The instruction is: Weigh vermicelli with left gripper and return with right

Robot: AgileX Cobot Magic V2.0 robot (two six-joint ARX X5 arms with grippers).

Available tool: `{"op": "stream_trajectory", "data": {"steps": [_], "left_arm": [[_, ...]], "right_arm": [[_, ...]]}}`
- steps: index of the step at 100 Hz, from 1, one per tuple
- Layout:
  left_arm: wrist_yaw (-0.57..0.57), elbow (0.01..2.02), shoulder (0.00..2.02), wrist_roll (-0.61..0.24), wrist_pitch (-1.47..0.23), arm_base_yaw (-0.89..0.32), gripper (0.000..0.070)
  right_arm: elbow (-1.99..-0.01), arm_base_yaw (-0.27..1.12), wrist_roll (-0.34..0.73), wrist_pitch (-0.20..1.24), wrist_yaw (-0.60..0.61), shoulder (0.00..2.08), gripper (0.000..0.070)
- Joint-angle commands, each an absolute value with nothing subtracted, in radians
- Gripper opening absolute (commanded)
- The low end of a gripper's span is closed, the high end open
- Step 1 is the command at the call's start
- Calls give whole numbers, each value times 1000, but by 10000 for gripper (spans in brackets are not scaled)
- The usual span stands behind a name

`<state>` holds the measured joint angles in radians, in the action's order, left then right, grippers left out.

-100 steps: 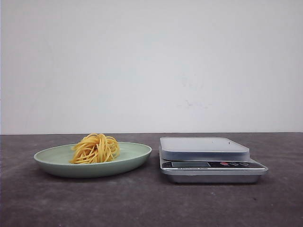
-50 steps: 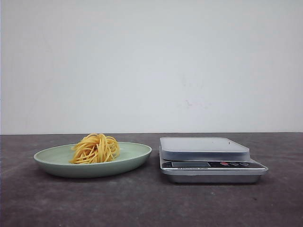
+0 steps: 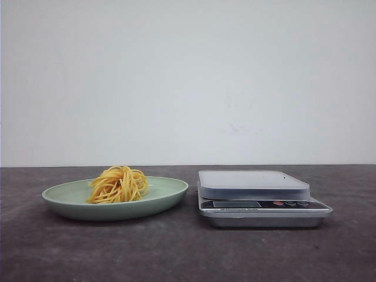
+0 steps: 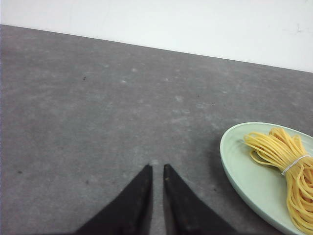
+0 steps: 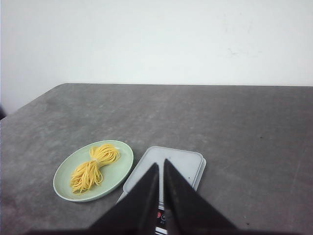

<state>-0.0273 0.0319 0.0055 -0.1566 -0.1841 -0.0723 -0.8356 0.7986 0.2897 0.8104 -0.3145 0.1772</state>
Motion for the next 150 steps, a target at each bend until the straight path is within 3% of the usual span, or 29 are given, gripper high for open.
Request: {"op": "stream_trajectory", "data": {"steps": [1, 33, 49, 62, 76, 94, 125, 150], "left_arm": [[-26, 14, 5, -146, -189, -72, 0], [-26, 14, 5, -146, -189, -72, 0], [-26, 14, 5, -146, -188, -72, 0], [-26, 14, 5, -147, -188, -72, 0], [-26, 14, 5, -146, -188, -72, 0], [-26, 14, 5, -147, -188, -72, 0], [-26, 14, 5, -146, -188, -72, 0], [-26, 14, 5, -146, -188, -72, 0]], "right_arm": [[-844, 807, 300, 799, -315, 179, 6], [-843, 789, 298, 800, -313, 173, 6], [-834, 656, 187, 760, -340, 151, 6], [-731, 451, 107, 569, -307, 113, 6], [-509, 229, 26, 292, -125, 51, 6], [-295, 65, 26, 158, 31, 14, 6], [-15, 12, 27, -152, -27, 4, 6], [-12, 9, 18, -42, -61, 4, 6]]}}
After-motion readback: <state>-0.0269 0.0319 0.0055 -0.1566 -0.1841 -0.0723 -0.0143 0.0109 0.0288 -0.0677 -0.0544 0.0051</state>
